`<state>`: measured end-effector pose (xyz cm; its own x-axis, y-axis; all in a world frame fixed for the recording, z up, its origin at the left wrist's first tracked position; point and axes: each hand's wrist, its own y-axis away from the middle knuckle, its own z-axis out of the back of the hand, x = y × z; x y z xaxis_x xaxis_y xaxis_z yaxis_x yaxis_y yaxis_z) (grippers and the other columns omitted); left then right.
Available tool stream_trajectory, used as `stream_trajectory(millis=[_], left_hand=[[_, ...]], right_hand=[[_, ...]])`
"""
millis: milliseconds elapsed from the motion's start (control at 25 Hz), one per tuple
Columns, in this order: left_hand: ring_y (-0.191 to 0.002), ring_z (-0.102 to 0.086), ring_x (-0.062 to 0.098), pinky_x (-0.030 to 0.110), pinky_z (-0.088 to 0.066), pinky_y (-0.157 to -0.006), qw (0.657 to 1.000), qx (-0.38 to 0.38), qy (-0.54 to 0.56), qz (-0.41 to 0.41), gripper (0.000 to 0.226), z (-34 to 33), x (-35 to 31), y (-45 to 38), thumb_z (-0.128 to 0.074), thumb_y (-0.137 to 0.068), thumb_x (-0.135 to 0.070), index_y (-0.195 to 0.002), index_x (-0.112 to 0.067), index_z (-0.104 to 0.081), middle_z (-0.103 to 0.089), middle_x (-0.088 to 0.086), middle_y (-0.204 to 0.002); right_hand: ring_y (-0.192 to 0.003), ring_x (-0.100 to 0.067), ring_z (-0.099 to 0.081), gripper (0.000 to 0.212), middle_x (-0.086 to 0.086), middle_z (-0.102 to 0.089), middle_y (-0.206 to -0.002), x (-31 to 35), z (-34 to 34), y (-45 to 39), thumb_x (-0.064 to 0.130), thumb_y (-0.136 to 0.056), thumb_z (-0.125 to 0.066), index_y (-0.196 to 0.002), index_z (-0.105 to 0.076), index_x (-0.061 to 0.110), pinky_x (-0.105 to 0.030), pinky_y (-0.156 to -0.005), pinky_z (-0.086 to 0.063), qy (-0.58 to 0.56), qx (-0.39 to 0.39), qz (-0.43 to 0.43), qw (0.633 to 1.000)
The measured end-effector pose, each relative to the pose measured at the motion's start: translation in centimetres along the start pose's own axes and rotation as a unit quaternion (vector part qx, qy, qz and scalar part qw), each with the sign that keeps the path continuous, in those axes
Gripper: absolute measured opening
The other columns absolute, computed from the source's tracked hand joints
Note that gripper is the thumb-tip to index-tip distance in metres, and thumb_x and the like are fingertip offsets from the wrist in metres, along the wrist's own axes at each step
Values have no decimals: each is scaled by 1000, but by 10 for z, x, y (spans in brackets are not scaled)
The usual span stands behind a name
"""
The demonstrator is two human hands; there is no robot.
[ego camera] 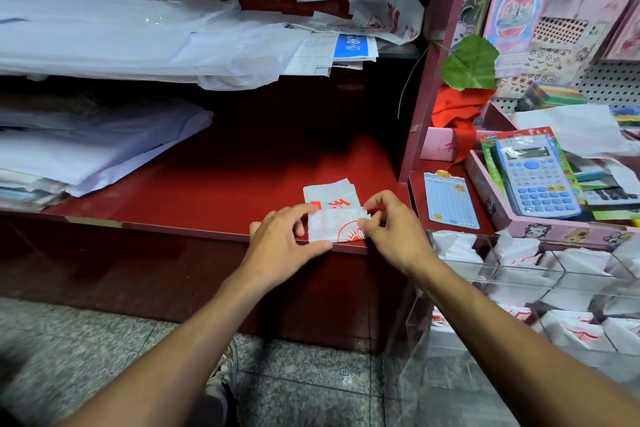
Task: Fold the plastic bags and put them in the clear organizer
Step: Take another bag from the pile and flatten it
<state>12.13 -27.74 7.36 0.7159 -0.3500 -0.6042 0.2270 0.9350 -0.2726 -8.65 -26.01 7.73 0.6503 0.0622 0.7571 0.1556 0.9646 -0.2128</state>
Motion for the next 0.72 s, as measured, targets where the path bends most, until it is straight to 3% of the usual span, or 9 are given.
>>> stream_trajectory(millis=[120,240,360,480,600,720], left_hand=[[-95,-36,9,31,-23,-80,989,35,-139,-39,59,-2,1,2,-74,-82,-45,-136,-35,-53,-42,-12,-98],[-110,-36,12,31,-23,-84,985,25,-157,-60,57,-4,2,6,-72,-84,-43,-136,-31,-54,-43,-11,-118],[-129,-31,13,32,-23,-88,985,27,-152,-81,51,-3,4,6,-73,-83,-39,-131,-31,-57,-37,-15,-149],[-135,-28,11,32,-20,-89,984,49,-145,-88,44,-3,6,5,-73,-82,-37,-123,-33,-56,-36,-16,-153],[-140,-25,10,32,-19,-93,982,70,-132,-113,52,-3,9,6,-78,-74,-35,-119,-31,-52,-37,-13,-150],[-130,-39,7,29,-19,-92,981,79,-104,-141,48,-4,9,7,-78,-75,-32,-114,-32,-50,-50,-15,-136]], right_hand=[[-63,-13,-54,11,4,-61,-65,-1,1,-3,20,-87,-70,-85,-59,22,-29,-61,-41,7,10,11,1000],[-72,-16,-56,7,3,-62,-77,-2,0,-2,27,-86,-71,-88,-67,22,-31,-67,-44,35,-4,43,998],[-99,-14,-49,42,8,-53,-116,-2,7,4,49,-83,-70,-118,-65,26,-32,-85,-41,160,58,130,977],[-107,-14,-38,63,14,-43,-144,-4,16,4,50,-84,-68,-141,-48,31,-34,-96,-36,287,138,179,931],[-98,-10,-34,51,16,-51,-136,-4,19,4,34,-85,-71,-133,-55,33,-31,-88,-32,263,138,197,934],[-96,-13,-45,38,17,-61,-122,-8,18,4,27,-85,-72,-121,-65,33,-34,-88,-38,200,137,203,949]])
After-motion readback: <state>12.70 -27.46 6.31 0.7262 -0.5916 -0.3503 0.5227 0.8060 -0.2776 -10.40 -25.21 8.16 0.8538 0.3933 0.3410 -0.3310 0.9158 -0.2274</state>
